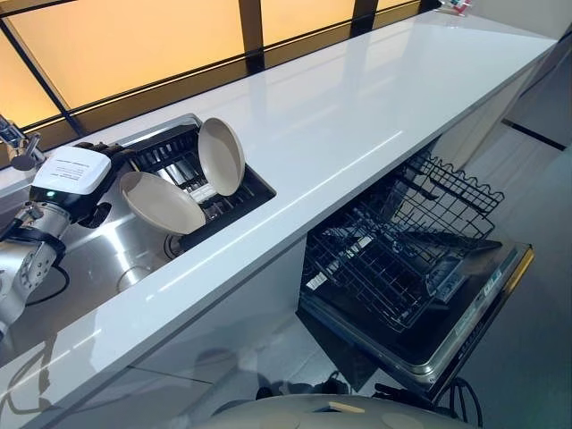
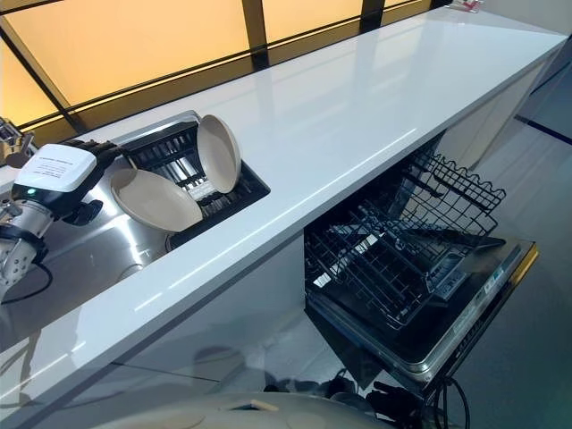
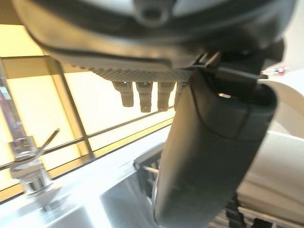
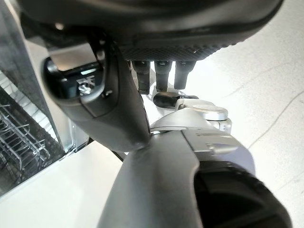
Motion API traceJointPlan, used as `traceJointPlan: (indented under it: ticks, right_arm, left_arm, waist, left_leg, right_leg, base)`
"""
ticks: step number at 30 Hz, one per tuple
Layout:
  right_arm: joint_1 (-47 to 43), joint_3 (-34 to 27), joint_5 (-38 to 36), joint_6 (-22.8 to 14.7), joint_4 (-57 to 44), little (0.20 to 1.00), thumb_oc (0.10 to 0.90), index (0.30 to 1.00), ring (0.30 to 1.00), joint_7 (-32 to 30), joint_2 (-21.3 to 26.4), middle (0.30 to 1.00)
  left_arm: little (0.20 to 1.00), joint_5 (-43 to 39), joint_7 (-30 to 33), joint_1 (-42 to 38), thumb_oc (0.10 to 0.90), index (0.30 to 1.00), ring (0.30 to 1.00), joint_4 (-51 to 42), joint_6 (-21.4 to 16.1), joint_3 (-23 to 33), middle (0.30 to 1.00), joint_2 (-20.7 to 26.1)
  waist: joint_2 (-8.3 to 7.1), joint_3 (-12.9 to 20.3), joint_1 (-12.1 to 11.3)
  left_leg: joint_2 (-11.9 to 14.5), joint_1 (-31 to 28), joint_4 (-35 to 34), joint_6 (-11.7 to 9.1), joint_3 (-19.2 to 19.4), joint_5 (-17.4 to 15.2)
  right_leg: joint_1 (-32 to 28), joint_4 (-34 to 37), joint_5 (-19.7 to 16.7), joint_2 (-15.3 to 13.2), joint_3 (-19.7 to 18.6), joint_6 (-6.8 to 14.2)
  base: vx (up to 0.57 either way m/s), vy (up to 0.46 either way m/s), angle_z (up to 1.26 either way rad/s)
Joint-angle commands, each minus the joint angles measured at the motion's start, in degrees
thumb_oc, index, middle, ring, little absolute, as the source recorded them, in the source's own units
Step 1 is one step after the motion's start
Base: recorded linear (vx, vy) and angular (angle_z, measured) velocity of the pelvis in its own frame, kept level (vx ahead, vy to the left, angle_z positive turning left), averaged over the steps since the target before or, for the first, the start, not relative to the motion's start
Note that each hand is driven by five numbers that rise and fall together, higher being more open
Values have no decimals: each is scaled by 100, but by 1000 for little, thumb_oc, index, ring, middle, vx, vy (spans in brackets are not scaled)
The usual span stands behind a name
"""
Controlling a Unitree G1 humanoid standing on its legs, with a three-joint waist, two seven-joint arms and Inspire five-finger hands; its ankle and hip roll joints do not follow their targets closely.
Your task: Pick up plates and place into dishwasher.
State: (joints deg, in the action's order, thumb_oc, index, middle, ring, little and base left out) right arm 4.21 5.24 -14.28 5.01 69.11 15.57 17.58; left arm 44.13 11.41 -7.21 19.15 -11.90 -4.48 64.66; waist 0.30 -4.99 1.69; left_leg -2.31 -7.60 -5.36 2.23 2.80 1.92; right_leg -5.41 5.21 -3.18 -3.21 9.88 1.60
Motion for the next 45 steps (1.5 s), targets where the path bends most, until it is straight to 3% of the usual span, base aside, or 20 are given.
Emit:
traceJointPlan:
  ticks: [1,9,14,15,17,18,24,30,36,40,45]
  right_arm:
    - [-171,-41,101,-66,48,900,800,900,900,213,225,900]
    - [-228,-122,63,-57,-5,900,800,900,900,173,313,900]
    - [-251,-141,-13,12,-88,900,800,900,900,149,364,900]
    - [-243,-147,12,25,-108,900,800,900,900,156,370,900]
    - [-238,-145,9,19,-114,900,800,900,900,174,363,900]
    - [-238,-139,8,20,-117,900,800,900,900,170,351,900]
    - [-234,-105,-137,-24,-103,900,800,900,900,140,289,900]
    - [-155,-222,-350,-4,-102,900,800,900,900,-312,201,900]
    - [-77,-1122,-1817,408,259,900,800,900,900,-1684,77,900]
    - [8,-1725,-2489,172,298,900,800,900,900,-2954,1,900]
    - [85,-2183,-2717,-538,21,900,800,900,900,-4391,-18,900]
  left_arm:
    - [900,337,194,-1081,800,900,900,285,52,285,900,312]
    - [900,1082,-1059,-1429,800,900,900,428,25,-327,900,300]
    - [900,1016,-1513,-1663,800,900,900,443,-2,-573,900,486]
    - [851,931,-1490,-1697,751,858,858,445,-17,-580,858,494]
    - [505,710,-1444,-1807,405,561,561,434,-33,-620,561,501]
    - [200,558,-1389,-1847,100,300,300,403,-40,-628,300,503]
    - [200,92,-535,-1952,100,300,300,244,114,-406,300,508]
    - [200,-550,993,-1644,100,300,300,-33,-31,373,300,799]
    - [200,-511,2174,-1045,100,300,300,-516,-91,1379,300,994]
    - [200,-509,2737,-663,100,300,300,-904,4,1863,300,968]
    - [200,-618,3071,-286,100,300,300,-1439,188,2163,300,739]
  waist:
    - [352,-95,89]
    - [363,-143,159]
    - [372,-167,166]
    - [370,-170,172]
    - [363,-175,174]
    - [358,-178,172]
    - [310,-169,137]
    - [288,-146,68]
    - [309,-81,43]
    - [347,-20,77]
    - [380,-5,138]
  left_leg:
    - [-280,-87,36,187,197,-737]
    - [-281,-94,36,212,255,-744]
    - [-277,-88,36,221,247,-740]
    - [-275,-88,36,220,247,-740]
    - [-273,-82,36,223,234,-738]
    - [-271,-79,36,222,233,-736]
    - [-274,-55,36,222,214,-731]
    - [-272,-36,36,207,237,-727]
    - [-301,-56,36,207,225,-764]
    - [-325,-54,36,225,218,-792]
    - [-346,-56,36,258,225,-818]
  right_leg:
    - [166,-693,653,227,-106,459]
    - [239,-747,625,241,-202,487]
    - [267,-779,631,248,-222,491]
    - [266,-780,634,250,-230,493]
    - [272,-781,634,255,-241,489]
    - [275,-785,637,256,-247,489]
    - [277,-756,632,268,-263,482]
    - [254,-698,630,277,-264,463]
    - [250,-685,643,272,-273,452]
    - [287,-710,651,260,-319,466]
    - [380,-798,661,254,-399,486]
  base:
    - [13,16,-7]
    - [0,11,-9]
    - [-1,1,-1]
    - [0,0,0]
    - [0,0,0]
    - [0,0,0]
    - [0,0,0]
    - [0,0,0]
    - [8,15,-3]
    - [10,39,-9]
    - [0,37,-5]
